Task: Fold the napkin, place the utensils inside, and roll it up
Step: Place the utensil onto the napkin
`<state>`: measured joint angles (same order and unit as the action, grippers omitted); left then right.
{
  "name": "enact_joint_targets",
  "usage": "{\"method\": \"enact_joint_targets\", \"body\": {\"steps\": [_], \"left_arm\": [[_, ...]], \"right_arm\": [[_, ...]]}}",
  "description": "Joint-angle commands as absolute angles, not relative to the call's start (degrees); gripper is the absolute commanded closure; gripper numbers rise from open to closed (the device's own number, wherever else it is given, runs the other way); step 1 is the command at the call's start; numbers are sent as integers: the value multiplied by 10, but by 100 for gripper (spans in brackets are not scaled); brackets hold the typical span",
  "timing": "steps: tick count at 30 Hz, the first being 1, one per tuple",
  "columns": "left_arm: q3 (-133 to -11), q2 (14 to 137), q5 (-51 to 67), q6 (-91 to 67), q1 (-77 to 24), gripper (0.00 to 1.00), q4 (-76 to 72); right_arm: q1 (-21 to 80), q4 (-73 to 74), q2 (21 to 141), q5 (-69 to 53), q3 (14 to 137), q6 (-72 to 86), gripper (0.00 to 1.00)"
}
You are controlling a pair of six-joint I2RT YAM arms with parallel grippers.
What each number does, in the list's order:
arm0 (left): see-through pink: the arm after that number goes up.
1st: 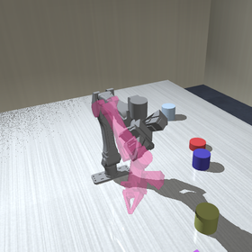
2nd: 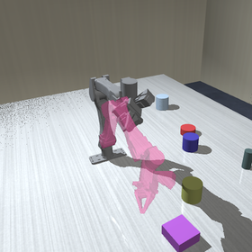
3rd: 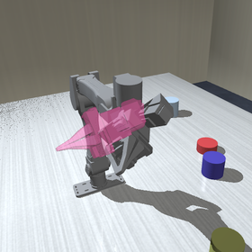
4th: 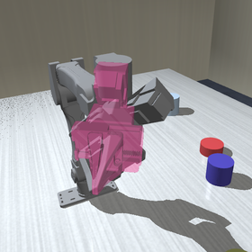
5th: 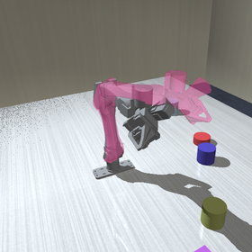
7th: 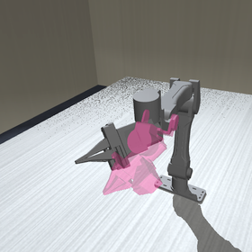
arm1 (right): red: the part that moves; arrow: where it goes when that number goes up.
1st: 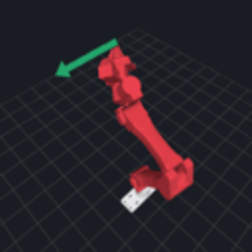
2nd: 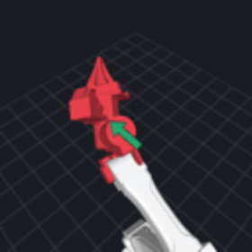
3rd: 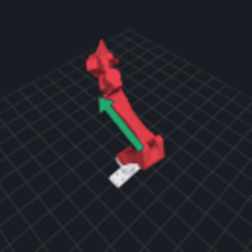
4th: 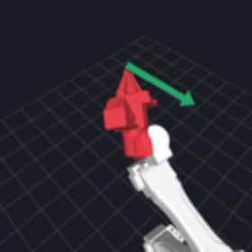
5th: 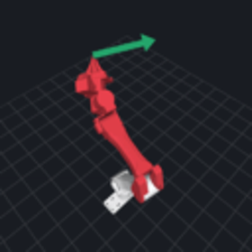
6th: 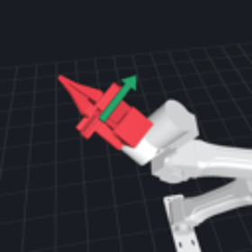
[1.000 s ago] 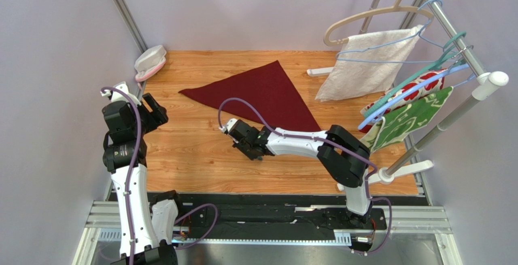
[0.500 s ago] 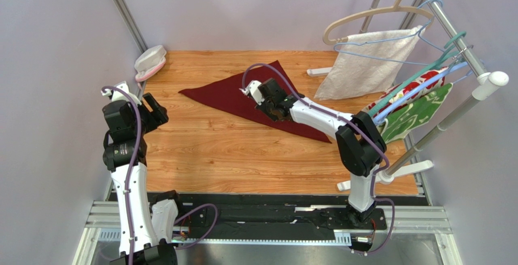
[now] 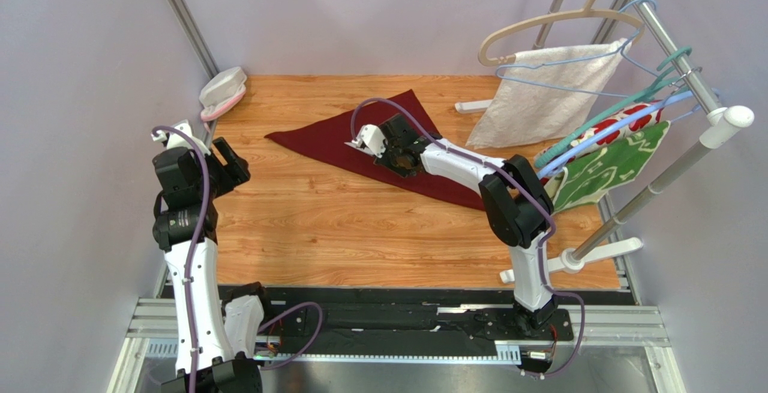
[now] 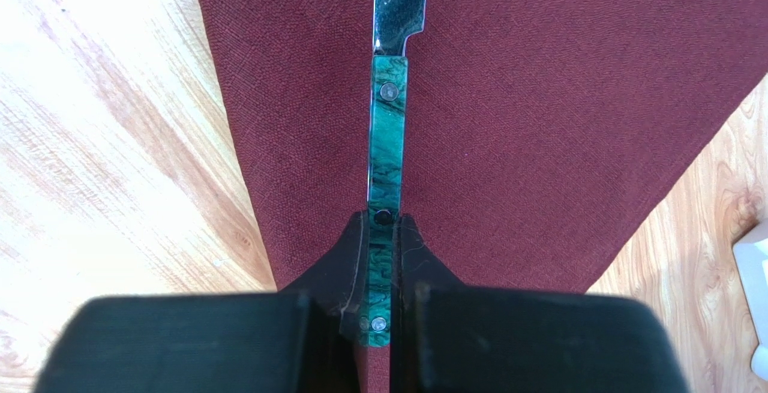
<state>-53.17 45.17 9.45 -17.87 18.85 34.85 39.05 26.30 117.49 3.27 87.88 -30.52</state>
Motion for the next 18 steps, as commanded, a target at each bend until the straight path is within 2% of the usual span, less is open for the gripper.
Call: {"method": "enact_joint_targets", "body": {"steps": [1,15,18], "left_arm": [[-533,453,105,-181,192,20,330],[-533,455,103,-180,192,20,330],[-533,454,101,-180,192,20,331]], "right_arm": [[384,241,1180,28,874,-326,100],[376,237,1191,38,866,-345,100],[374,237,1196,52,870,-345,93]]}}
